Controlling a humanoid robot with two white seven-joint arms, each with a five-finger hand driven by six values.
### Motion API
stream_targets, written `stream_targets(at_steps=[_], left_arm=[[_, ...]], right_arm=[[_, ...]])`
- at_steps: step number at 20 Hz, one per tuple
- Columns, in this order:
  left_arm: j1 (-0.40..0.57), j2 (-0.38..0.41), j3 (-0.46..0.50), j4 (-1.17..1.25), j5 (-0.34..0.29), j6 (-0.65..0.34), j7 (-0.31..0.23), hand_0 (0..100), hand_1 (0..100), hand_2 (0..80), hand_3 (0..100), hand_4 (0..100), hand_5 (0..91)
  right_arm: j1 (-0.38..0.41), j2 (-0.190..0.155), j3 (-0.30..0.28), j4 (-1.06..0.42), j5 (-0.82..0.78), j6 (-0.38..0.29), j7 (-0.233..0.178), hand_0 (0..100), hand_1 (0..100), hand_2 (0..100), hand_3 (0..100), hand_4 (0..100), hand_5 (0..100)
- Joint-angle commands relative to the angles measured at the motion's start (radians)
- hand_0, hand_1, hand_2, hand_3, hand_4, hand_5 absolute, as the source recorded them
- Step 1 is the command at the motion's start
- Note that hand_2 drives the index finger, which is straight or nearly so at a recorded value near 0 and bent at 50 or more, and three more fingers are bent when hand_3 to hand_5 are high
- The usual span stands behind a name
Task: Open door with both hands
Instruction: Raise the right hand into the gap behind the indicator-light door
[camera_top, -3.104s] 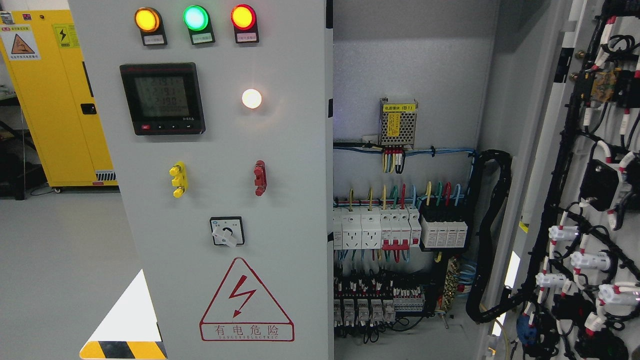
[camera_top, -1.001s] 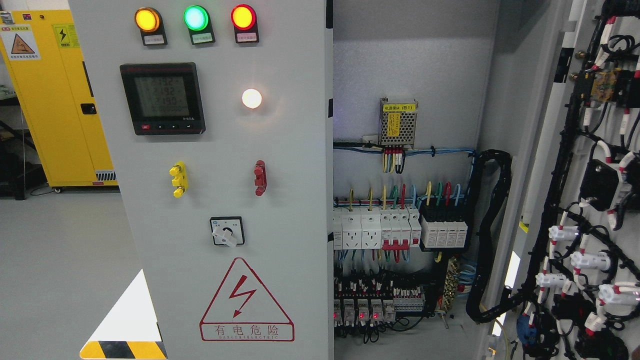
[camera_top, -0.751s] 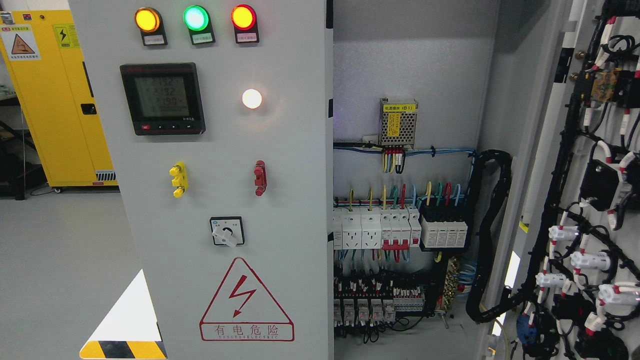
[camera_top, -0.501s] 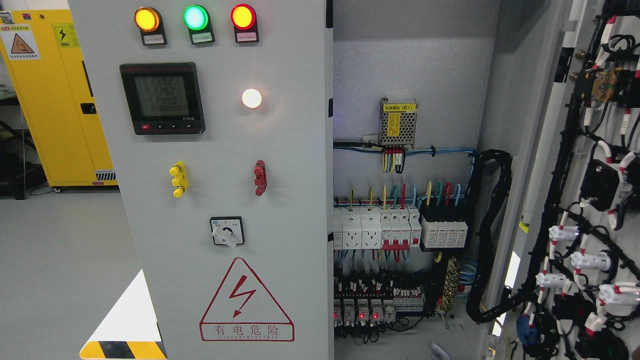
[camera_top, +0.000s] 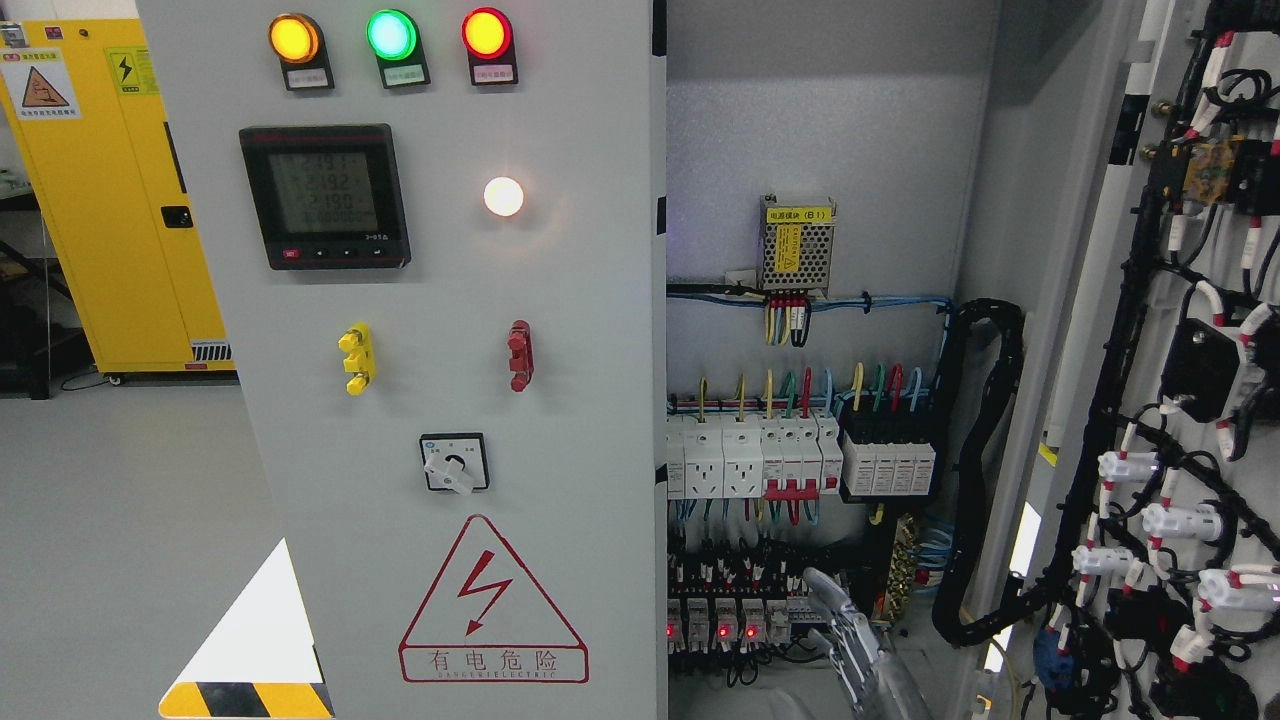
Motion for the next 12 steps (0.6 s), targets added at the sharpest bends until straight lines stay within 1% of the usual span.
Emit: stream_targets(at_steps=[1,3,5,8,11,12], left_arm=[[-0.005,0.003,0.003,0.013,0.001,-0.004,-0.009,12,56,0.0,0,0,0.0],[-0.005,0.007,0.005,0.013,0.001,-0.004,-0.009,12,56,0.0,0,0,0.0],[-0.005,0.009,0.005,0.013,0.001,-0.004,-0.009,12,56,0.0,0,0,0.0],[-0.006,0.015,0.005,0.016,0.003,-0.004,-0.009,12,56,0.0,0,0,0.0],[-0.005,0.015,0.005,0.016,0.001,-0.004,-0.009,12,56,0.0,0,0,0.0],[-0.005,0.015,0.006,0.016,0.001,-0.004,-0.009,12,56,0.0,0,0,0.0]], right_arm=[[-0.143,0.093,0.027,0.114,-0.007,0.03,0.002,0,50,4,0,0,0],[-0.197,0.105,0.01,0.186,-0.007,0.03,-0.001,0,50,4,0,0,0],[-0.25,0.102,-0.019,0.245,-0.007,0.03,0.001,0,50,4,0,0,0],[-0.323,0.104,-0.016,0.294,-0.002,0.033,0.001,0,50,4,0,0,0],[-0.381,0.105,-0.016,0.342,-0.003,0.06,0.001,0,50,4,0,0,0],[-0.393,0.105,-0.016,0.351,-0.003,0.06,0.001,0,50,4,0,0,0]])
